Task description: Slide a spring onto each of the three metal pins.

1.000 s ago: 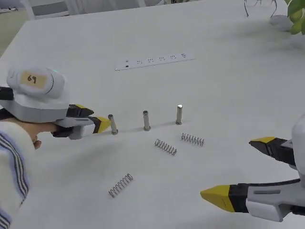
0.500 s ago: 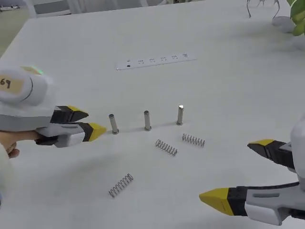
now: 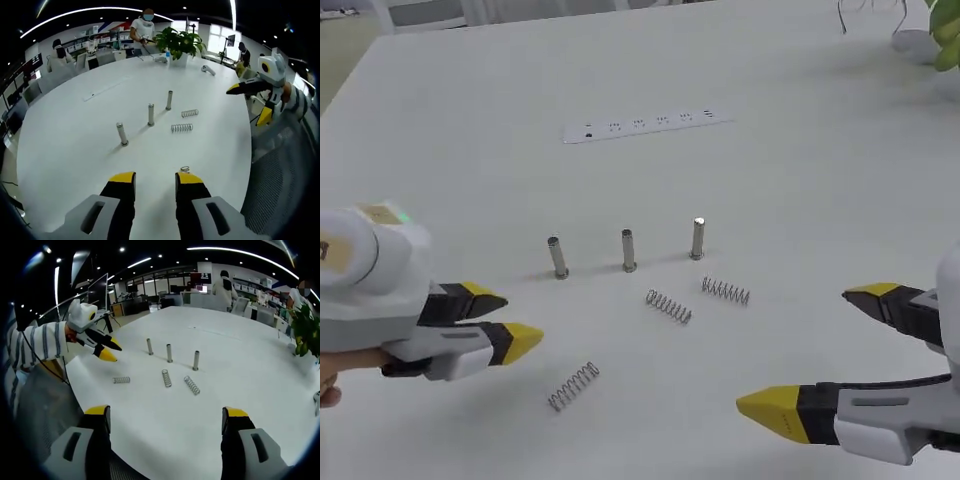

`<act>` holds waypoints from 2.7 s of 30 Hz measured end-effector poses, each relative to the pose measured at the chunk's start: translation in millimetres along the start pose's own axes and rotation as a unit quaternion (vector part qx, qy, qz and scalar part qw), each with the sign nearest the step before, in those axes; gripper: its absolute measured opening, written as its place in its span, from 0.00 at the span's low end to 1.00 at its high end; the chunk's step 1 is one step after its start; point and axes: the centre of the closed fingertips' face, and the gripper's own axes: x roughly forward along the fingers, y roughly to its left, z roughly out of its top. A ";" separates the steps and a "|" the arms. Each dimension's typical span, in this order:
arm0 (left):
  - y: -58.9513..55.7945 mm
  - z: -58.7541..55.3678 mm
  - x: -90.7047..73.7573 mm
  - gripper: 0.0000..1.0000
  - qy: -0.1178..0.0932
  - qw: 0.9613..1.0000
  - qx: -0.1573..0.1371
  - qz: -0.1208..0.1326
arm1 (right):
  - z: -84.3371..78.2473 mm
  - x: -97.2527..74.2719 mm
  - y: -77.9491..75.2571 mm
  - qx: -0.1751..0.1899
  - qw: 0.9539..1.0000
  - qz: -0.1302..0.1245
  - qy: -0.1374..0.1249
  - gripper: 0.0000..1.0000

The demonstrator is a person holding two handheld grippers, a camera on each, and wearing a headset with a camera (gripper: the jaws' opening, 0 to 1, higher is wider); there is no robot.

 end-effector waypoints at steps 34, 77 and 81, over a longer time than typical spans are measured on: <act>-49.4 -43.9 20.4 0.10 0.041 0.998 0.002 -0.056 | -6.5 2.4 4.5 -0.003 1.000 0.004 0.015 0.89; -46.7 -49.6 24.2 0.02 0.057 0.998 -0.019 -0.034 | -7.6 3.6 4.1 0.006 1.000 0.009 0.018 0.86; -50.2 -41.8 20.8 0.02 0.036 0.998 -0.043 -0.040 | -6.0 2.3 0.4 0.000 1.000 0.007 0.016 0.85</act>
